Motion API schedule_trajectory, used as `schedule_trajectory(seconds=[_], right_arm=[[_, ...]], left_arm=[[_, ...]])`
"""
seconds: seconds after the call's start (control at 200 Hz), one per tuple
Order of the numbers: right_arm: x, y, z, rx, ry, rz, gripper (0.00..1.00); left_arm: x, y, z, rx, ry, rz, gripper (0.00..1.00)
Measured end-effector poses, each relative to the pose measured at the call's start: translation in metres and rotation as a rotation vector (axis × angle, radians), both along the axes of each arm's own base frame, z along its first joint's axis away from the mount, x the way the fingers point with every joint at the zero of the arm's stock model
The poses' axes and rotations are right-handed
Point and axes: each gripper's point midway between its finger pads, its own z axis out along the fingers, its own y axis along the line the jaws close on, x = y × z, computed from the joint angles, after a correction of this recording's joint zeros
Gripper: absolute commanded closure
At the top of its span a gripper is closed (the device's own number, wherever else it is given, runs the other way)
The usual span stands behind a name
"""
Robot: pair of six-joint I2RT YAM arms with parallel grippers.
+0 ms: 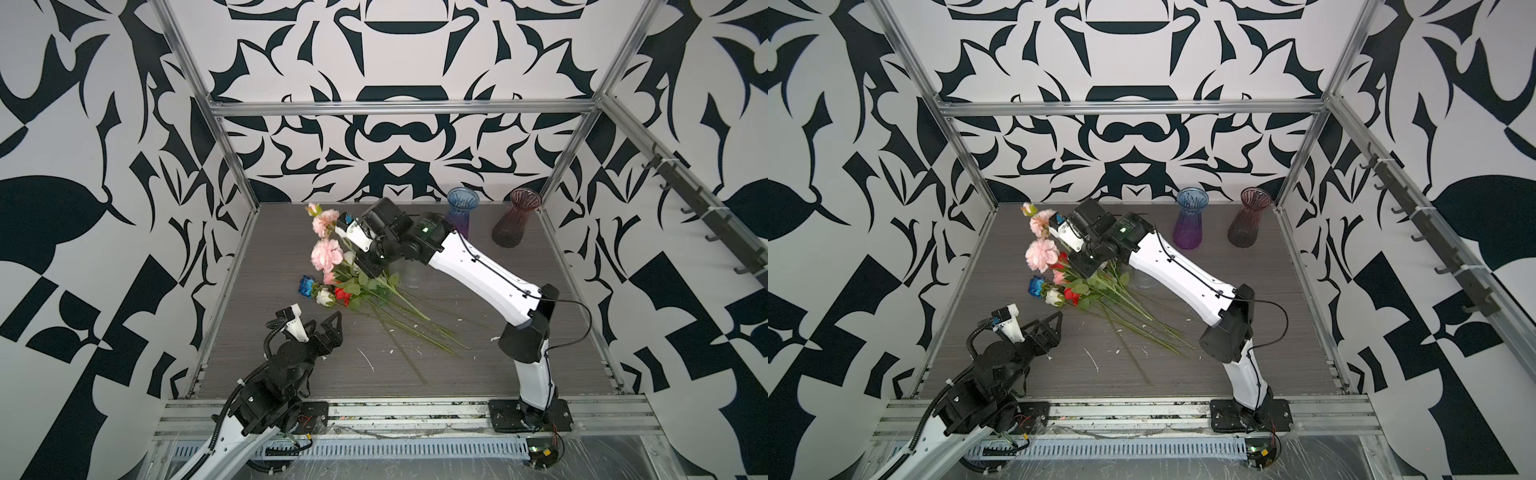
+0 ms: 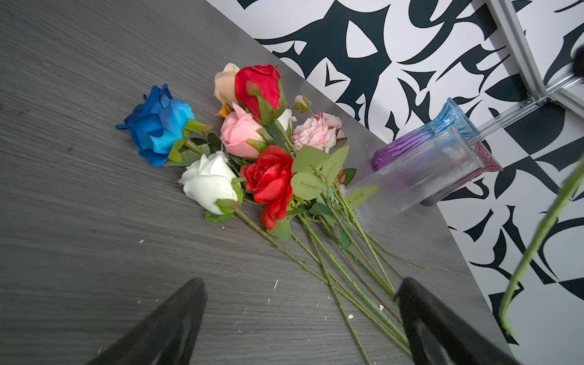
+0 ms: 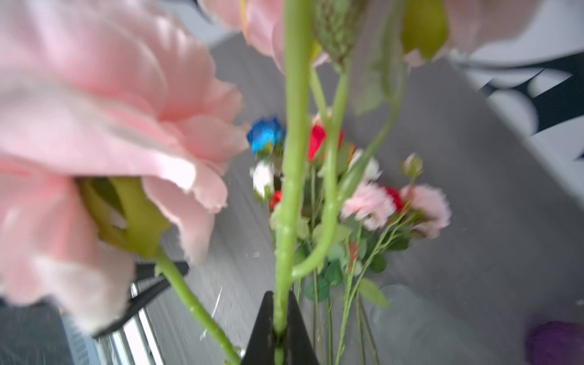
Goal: Arrange the flowers into the vase
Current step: 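Lift the pink roses with the right gripper up over the clear vase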
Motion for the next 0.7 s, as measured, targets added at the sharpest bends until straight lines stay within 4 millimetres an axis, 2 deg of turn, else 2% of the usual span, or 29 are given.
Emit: schedule_trajectory(seconds=[0.11, 0.215, 0.33, 0.395, 0.45, 0.515, 0.7], right_arm=[[0.018, -0.022, 0.067, 0.132, -0.158, -0.096, 1.0], [0.032, -0.064, 0.129, 0.282, -0.341, -0.22, 1.0], [0.044, -0.115, 0.177, 0.4, -0.487, -0.354, 1.0], [0.058, -0.136, 0.201, 0.458, -0.547, -0.422, 1.0], [0.07, -0.15, 0.211, 0.494, -0.572, -0.468, 1.0], [0.086, -0.164, 0.21, 0.517, -0.571, -0.511, 1.0], [0.13, -0.181, 0.181, 0.538, -0.486, -0.594, 1.0]], left_arm=[[0.0, 0.0, 0.0, 0.0, 0.0, 0.0, 0.0], [0.0, 0.0, 0.0, 0.0, 0.0, 0.0, 0.01], [0.0, 0.0, 0.0, 0.001, 0.001, 0.0, 0.01], [0.0, 0.0, 0.0, 0.002, 0.002, 0.001, 0.01], [0.0, 0.0, 0.0, 0.002, 0.002, 0.001, 0.01], [0.0, 0.0, -0.001, 0.003, 0.003, 0.0, 0.01], [0.0, 0.0, -0.001, 0.003, 0.004, 0.001, 0.01]])
